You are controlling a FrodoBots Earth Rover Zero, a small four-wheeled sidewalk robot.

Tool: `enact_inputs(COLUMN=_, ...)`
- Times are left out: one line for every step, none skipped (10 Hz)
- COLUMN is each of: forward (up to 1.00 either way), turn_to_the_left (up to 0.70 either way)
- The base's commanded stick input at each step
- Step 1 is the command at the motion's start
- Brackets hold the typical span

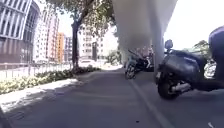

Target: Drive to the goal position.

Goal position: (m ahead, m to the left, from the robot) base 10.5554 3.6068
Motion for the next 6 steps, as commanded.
enact_inputs(forward=0.7, turn_to_the_left=0.0)
enact_inputs(forward=0.7, turn_to_the_left=0.0)
enact_inputs(forward=0.7, turn_to_the_left=0.0)
enact_inputs(forward=0.7, turn_to_the_left=0.0)
enact_inputs(forward=0.7, turn_to_the_left=0.0)
enact_inputs(forward=0.7, turn_to_the_left=0.0)
